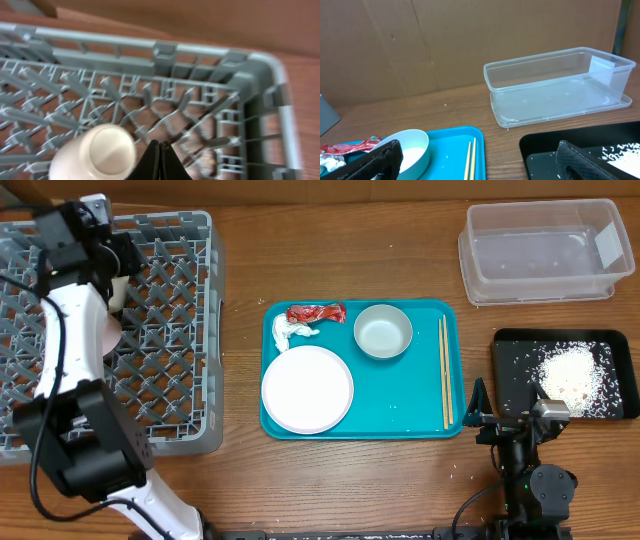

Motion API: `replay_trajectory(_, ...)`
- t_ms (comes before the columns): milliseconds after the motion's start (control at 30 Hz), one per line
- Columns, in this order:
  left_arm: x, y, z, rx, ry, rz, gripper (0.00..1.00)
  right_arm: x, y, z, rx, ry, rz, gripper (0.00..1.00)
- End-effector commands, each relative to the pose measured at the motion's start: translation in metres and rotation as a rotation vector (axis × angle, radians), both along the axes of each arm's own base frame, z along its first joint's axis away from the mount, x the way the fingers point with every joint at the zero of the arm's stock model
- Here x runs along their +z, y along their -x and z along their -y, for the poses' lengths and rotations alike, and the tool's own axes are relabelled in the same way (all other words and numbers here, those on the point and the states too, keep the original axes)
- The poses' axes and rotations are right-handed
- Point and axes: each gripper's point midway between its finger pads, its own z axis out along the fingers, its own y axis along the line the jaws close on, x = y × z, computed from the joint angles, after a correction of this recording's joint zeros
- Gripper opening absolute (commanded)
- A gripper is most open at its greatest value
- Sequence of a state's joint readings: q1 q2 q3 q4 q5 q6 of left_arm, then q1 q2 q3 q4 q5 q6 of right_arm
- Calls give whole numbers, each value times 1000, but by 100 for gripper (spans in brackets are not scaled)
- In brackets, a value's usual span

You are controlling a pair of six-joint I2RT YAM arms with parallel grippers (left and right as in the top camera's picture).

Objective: Sort waste into correct bins and load items into the dishwasher

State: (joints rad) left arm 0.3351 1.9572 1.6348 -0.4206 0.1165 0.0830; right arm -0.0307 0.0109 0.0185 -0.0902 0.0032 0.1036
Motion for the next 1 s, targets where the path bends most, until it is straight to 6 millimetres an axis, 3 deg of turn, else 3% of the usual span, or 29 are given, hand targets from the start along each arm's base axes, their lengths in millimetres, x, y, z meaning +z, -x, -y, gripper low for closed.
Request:
replay_trajectory(0,-26,4,-23,44,-77,-77,4,-2,0,-2,8,7,3,100)
replay_trajectory(100,-37,5,-26,51,-79,-102,4,-2,0,-2,8,7,3,100)
replay_trajectory(733,-51,10,-44,43,-72,-120,4,-2,0,-2,8,7,3,100)
replay_trajectory(967,-82,11,-43,39,-48,-172,4,-2,0,-2,8,7,3,100)
